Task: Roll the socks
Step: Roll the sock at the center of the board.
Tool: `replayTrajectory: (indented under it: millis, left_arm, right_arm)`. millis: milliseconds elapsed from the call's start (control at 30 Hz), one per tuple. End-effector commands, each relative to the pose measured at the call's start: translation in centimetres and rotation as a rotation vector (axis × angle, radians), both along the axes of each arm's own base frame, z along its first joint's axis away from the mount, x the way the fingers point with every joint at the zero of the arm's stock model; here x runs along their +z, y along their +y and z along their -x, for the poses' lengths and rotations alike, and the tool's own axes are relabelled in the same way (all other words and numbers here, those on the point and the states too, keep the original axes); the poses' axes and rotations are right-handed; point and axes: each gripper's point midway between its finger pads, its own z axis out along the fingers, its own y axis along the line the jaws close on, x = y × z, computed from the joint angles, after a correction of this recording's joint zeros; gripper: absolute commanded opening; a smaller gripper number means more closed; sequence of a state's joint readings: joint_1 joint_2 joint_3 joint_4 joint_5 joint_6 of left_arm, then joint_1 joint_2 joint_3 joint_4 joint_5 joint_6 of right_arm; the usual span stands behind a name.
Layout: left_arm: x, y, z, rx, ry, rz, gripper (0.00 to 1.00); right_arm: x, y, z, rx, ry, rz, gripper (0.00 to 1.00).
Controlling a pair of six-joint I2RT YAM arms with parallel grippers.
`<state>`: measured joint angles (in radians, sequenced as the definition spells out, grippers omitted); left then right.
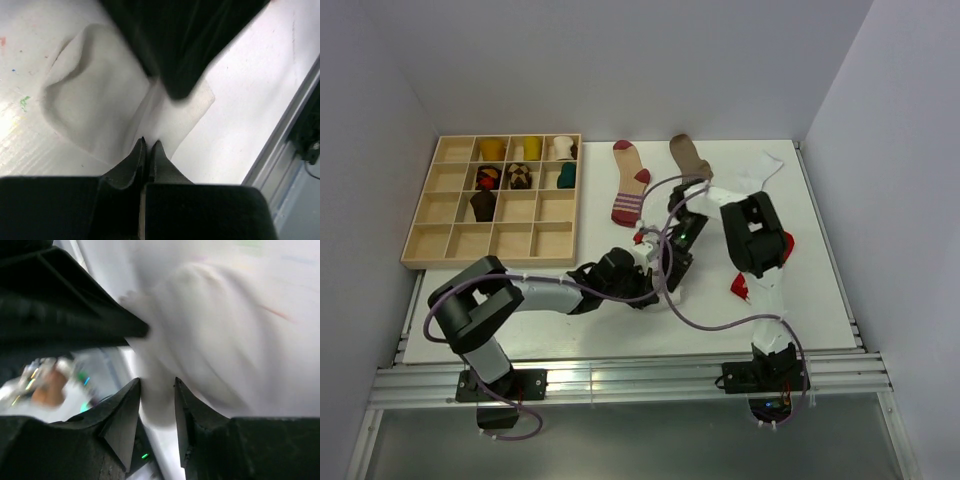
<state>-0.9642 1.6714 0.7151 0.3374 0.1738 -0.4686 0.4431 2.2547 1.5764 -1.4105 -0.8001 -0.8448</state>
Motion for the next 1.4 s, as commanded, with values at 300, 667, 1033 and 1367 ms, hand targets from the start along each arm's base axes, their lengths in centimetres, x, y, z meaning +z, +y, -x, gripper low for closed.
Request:
replayTrajectory:
  millis: [300,667,1033,1367]
  left_arm:
    - [-1.1,1.3,0.9,-0.054,0.366,0.031,0.0]
    - [-1.6,0.6,0.0,0.069,0.767,0.085,0.0]
    - [-2.0,0.3,-1.2,0.099,0.833,0.017,0.0]
    - [-2.1,0.4,-2.1,0.092,0.84,0.016,0.0]
  right_arm:
    - [7.5,-5.4,-8.8,-0.345,-0.771,-0.209,0.5]
    - [6.1,-4.0,-4.3,-0.12,-1.158,-0.251,0.59]
    - [3.0,-0.5,-1.3,0.128,-1.343,-0.259,0.63]
    - [0.0,0.5,-1.3,0.234,-1.367,-0.186,0.6]
